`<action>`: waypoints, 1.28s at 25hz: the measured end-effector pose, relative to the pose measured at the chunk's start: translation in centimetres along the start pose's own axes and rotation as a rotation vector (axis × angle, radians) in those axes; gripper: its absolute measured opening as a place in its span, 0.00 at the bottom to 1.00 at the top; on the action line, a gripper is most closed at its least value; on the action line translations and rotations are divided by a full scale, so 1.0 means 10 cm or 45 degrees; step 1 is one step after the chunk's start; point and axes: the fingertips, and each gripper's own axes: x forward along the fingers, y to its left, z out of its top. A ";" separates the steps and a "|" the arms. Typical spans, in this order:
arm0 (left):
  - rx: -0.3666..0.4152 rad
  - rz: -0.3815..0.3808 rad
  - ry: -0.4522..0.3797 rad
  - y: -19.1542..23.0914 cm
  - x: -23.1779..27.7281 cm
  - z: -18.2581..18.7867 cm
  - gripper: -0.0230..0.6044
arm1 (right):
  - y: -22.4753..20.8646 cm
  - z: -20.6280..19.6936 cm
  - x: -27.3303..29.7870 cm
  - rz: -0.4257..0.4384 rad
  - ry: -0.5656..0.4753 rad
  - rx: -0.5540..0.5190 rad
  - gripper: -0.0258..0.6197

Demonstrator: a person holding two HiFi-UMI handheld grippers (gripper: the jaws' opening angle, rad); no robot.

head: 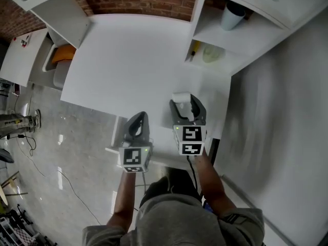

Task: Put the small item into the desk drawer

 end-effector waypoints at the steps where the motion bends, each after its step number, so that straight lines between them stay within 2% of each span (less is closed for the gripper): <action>1: -0.004 0.010 0.000 0.02 -0.05 0.00 0.06 | 0.06 0.01 -0.04 0.013 -0.006 -0.007 0.47; 19: -0.083 0.265 0.006 0.72 -1.12 -0.31 0.06 | 1.38 -0.20 -0.46 0.317 0.020 -0.177 0.48; 25: -0.113 0.354 -0.006 0.90 -1.45 -0.43 0.06 | 1.80 -0.36 -0.54 0.431 0.053 -0.213 0.47; 32: -0.166 0.445 0.035 1.09 -1.73 -0.72 0.06 | 2.19 -0.68 -0.48 0.560 0.146 -0.257 0.48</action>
